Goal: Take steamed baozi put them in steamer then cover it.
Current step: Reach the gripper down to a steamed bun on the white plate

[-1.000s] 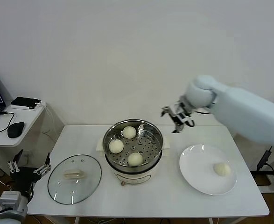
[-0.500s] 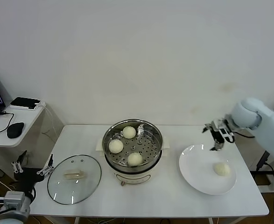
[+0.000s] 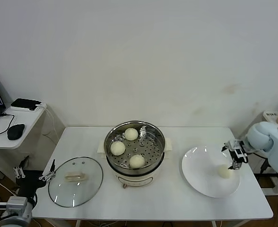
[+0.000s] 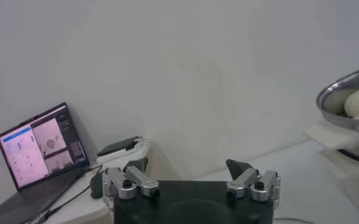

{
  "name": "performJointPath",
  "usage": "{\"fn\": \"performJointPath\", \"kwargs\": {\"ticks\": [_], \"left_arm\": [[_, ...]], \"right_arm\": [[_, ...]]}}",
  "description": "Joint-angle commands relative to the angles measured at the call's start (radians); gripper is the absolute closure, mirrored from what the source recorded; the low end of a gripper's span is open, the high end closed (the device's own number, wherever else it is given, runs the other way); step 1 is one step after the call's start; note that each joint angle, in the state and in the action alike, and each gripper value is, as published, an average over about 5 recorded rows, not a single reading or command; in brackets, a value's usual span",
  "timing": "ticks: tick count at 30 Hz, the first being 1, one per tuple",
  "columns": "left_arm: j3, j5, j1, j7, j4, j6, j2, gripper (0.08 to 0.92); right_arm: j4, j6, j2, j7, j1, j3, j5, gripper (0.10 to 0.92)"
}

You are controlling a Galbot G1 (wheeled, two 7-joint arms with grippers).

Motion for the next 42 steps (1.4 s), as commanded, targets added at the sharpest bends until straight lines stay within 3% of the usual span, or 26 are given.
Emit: {"fn": "performJointPath", "kwargs": {"ticks": [1,28,42], "left_arm": [[-0.002,0.002,0.009,0.000,-0.002,-0.002,-0.003,0.177],[-0.006,0.006,0.008,0.000,-0.005,0.002,-0.004,0.177],[-0.003,0.007,0.008,-0.001,-0.009,0.001,-0.004,0.177]], "right_arm": [[-0.024,-0.010,-0.009,0.004,-0.160,0.099,-0.071,0.203],[-0.150,-0.017,0.115,0.027,-0.109,0.069,-0.092,0.211],[-0.137,-0.042,0.110,0.022,-0.074,0.043,-0.077,0.396]]}}
